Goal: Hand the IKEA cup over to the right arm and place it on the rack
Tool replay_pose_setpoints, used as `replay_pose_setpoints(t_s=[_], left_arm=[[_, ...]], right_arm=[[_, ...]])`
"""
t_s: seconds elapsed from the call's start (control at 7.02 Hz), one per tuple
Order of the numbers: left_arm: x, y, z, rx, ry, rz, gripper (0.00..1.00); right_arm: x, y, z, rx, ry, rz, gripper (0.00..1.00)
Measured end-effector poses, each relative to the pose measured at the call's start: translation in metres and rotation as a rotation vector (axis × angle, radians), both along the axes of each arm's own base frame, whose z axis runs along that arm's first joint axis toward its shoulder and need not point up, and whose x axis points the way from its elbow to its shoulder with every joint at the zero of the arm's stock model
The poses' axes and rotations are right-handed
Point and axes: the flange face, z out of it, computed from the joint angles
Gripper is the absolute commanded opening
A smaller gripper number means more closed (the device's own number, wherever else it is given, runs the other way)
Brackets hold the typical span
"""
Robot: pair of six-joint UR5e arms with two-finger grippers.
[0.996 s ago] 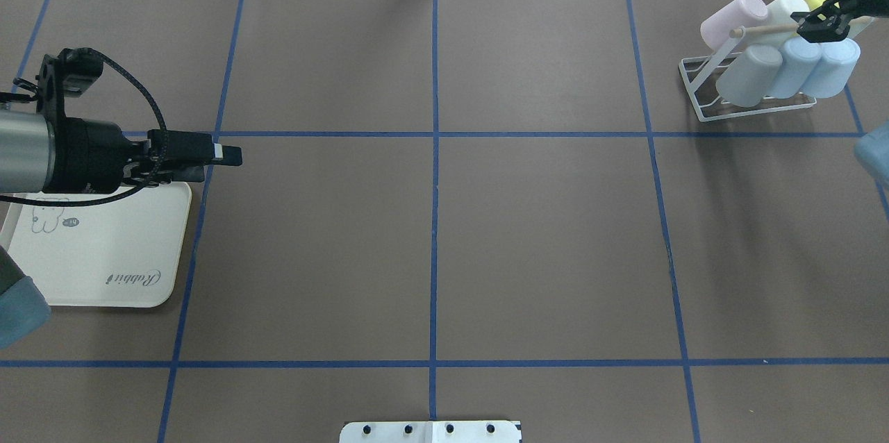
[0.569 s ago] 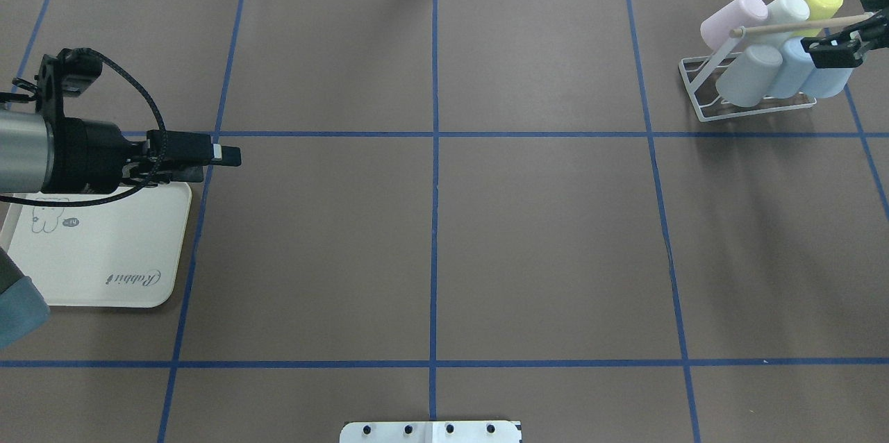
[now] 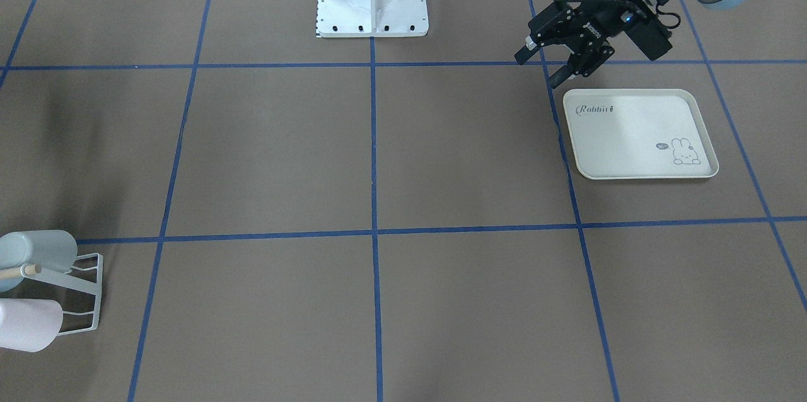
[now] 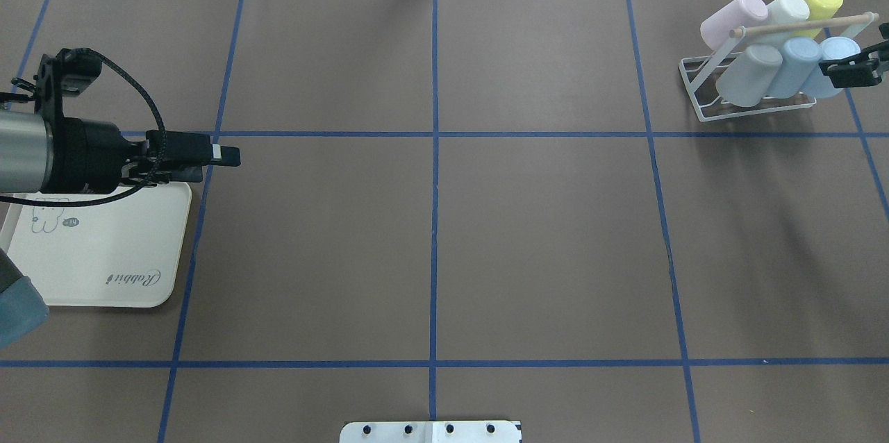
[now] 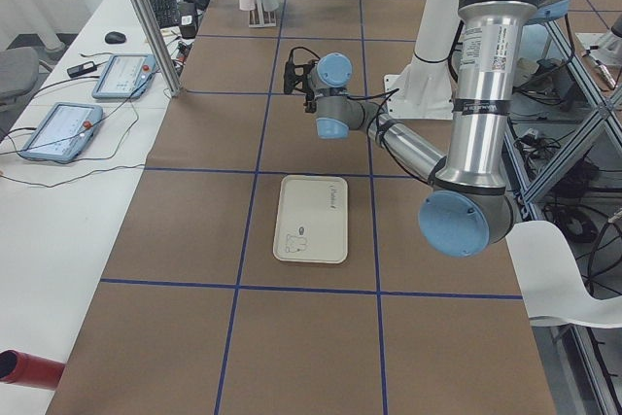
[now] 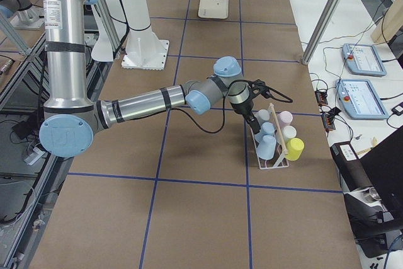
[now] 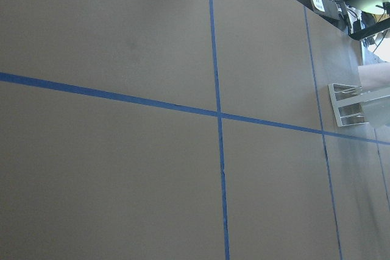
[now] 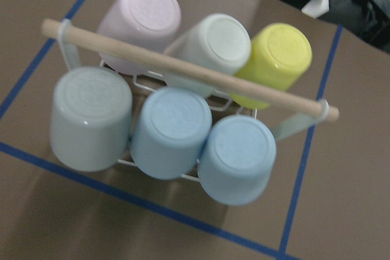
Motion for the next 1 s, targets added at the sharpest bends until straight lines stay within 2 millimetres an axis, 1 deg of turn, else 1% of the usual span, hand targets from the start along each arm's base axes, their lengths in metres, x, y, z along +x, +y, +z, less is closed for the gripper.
replay_pose_setpoints(t_s=[0.14, 0.28, 0.43, 0.57, 0.71, 0.85, 1.0], left_arm=[[-0.002, 0.0, 0.004, 0.011, -0.012, -0.001, 1.0], [-0.009, 0.0, 0.017, 0.054, -0.052, -0.005, 1.0], [-0.026, -0.001, 0.041, 0.127, -0.13, -0.01, 1.0], [-0.049, -0.007, 0.069, 0.211, -0.243, -0.011, 1.0], [-0.077, -0.018, 0.096, 0.29, -0.383, -0.007, 1.0], [-0.11, -0.029, 0.126, 0.367, -0.533, 0.014, 1.0], [-0.147, -0.036, 0.162, 0.429, -0.669, 0.05, 1.0]], right_arm=[[0.025, 0.015, 0.024, -0.149, -0.043, 0.014, 1.0], [0.043, 0.047, 0.061, -0.261, -0.078, 0.025, 1.0], [0.055, 0.076, 0.09, -0.313, -0.094, 0.028, 1.0], [0.06, 0.096, 0.106, -0.332, -0.1, 0.026, 1.0], [0.062, 0.104, 0.114, -0.312, -0.093, 0.008, 1.0], [0.064, 0.108, 0.123, -0.267, -0.077, -0.026, 1.0], [0.064, 0.109, 0.131, -0.241, -0.071, -0.053, 1.0]])
